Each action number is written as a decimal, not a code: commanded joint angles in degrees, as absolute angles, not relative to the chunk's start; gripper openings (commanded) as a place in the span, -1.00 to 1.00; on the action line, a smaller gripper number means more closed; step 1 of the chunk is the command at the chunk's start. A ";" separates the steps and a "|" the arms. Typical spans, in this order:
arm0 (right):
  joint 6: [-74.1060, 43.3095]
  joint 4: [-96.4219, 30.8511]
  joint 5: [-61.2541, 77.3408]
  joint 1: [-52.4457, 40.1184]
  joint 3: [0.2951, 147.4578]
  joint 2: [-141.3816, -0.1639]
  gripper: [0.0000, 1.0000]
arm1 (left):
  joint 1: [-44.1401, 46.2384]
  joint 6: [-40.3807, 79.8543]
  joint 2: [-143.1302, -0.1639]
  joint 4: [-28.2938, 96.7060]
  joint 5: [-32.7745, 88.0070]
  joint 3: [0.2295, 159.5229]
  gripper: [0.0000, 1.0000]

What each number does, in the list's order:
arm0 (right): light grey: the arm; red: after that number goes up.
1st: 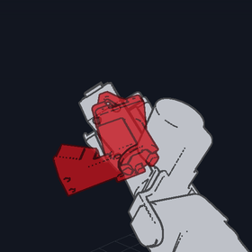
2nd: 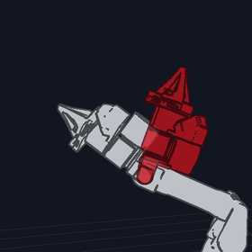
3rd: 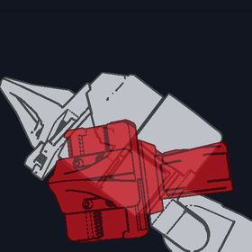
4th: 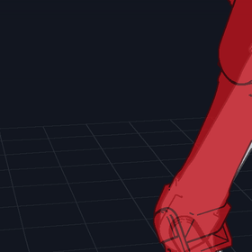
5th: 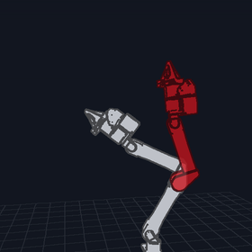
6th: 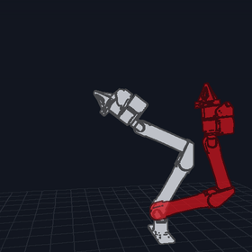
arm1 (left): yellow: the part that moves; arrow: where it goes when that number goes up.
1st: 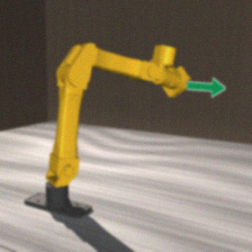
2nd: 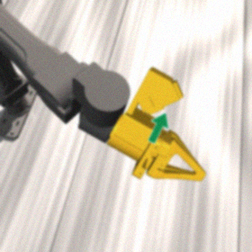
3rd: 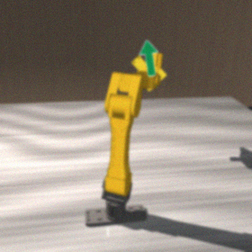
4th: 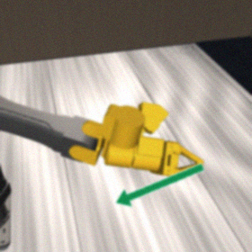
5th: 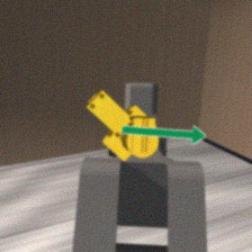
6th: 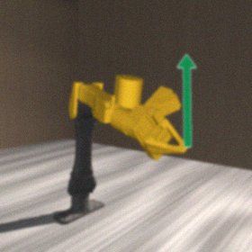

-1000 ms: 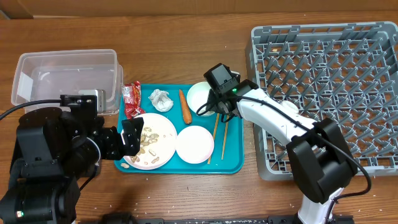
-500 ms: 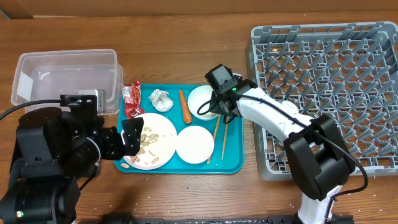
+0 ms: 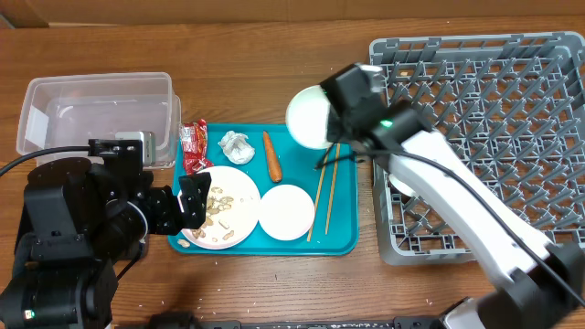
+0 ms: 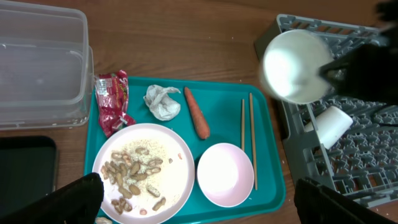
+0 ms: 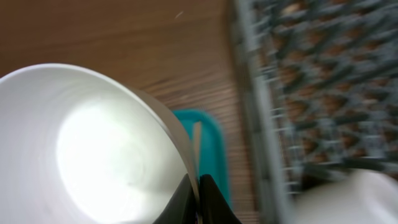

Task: Sort waste into correct bins and load items into the dishwasher
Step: 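Carry the white bowl with the right gripper into the rack's back corner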

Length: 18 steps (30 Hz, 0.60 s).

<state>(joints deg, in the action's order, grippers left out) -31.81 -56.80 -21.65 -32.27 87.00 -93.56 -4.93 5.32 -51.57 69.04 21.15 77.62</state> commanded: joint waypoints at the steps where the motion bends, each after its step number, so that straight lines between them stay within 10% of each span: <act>1: -31.05 -59.20 -41.19 -30.37 87.92 -91.42 -0.92 | -5.23 3.81 -51.75 69.01 20.75 78.59 1.00; 18: -31.29 -58.78 -69.58 -11.86 85.89 -98.08 -0.92 | -5.23 3.81 -51.75 69.01 20.75 78.59 1.00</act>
